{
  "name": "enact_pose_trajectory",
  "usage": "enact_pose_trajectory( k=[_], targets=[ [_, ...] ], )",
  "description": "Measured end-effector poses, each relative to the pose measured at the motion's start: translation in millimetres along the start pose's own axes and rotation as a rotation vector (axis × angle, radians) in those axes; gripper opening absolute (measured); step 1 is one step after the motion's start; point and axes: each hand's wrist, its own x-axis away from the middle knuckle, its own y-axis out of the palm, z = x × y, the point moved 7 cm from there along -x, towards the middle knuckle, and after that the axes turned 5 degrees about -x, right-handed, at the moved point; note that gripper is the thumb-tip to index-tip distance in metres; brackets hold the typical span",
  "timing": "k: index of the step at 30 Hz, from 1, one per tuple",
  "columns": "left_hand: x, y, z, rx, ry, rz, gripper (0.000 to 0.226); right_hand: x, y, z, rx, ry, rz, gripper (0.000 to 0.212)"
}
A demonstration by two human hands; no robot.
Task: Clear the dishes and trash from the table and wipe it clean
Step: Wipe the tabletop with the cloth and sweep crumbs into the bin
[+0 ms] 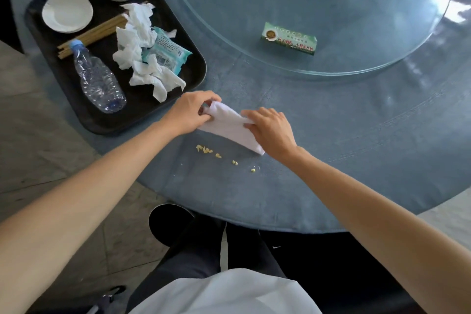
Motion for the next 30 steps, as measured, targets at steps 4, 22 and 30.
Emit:
enact_pose_trajectory(
  k=[4, 22, 30],
  targets=[
    [-19, 11, 9, -0.048, -0.013, -0.079, 0.052, -16, -3, 25, 0.041, 0.123, -0.044, 0.033],
    [123, -12, 9, -0.503, -0.062, 0.305, 0.074, 46, -13, -59, 0.058, -0.216, 0.142, 0.066],
    [278, 32, -51, -0.338, -0.316, 0.425, 0.072, 115, 66, -155, 0.011, -0.477, 0.011, 0.065]
  ],
)
